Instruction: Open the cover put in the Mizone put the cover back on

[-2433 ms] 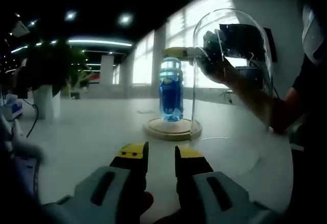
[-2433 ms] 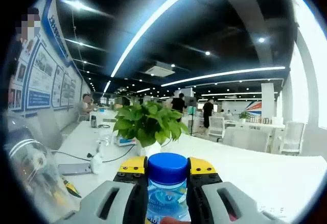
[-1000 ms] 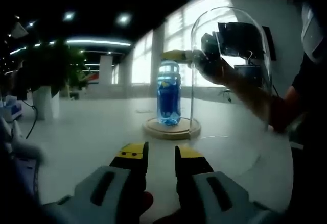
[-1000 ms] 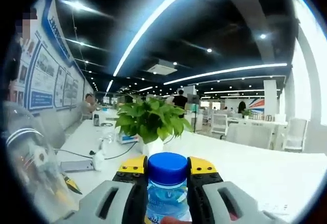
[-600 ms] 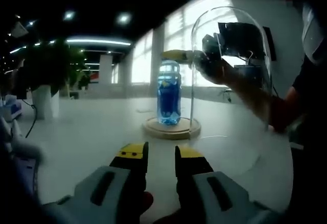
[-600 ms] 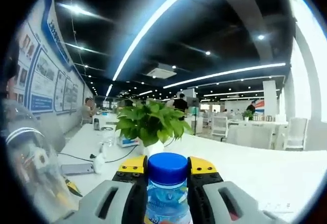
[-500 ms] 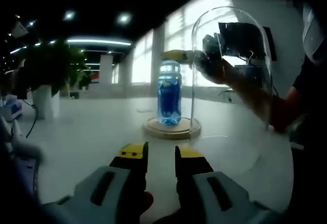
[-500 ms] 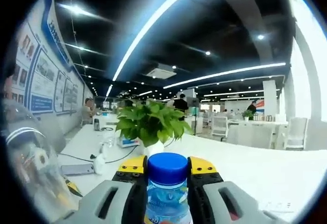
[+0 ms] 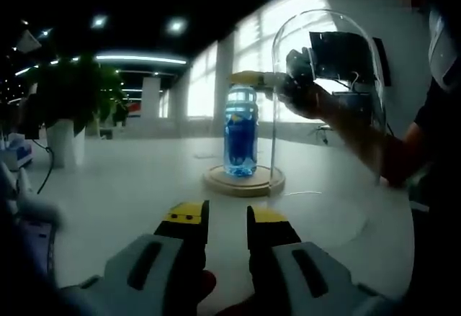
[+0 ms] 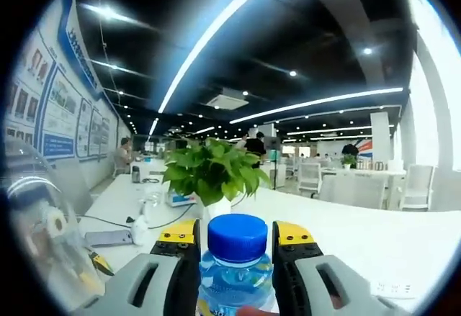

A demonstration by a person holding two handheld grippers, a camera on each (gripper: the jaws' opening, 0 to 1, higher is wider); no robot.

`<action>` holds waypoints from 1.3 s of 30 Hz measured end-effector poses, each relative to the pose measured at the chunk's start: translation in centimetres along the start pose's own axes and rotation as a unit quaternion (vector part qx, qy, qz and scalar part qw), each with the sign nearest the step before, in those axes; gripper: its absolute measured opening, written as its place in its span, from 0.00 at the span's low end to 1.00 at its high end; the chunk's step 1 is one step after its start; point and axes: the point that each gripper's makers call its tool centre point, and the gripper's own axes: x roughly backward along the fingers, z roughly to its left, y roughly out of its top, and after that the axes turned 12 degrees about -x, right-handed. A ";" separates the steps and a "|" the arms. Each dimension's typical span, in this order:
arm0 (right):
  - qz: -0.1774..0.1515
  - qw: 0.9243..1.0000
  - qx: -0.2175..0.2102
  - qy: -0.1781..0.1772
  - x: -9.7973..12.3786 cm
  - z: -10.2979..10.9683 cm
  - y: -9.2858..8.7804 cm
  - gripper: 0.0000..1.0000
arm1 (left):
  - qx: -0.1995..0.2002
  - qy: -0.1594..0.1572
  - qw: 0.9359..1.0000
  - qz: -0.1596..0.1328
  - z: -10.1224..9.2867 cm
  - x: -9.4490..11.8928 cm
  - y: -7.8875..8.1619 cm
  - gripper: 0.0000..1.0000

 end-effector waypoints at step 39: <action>-0.114 0.974 0.004 -0.196 10.4 -11.5 7.6 0.25 | 0.012 0.015 1.000 0.001 1.0 0.0 -0.2 0.20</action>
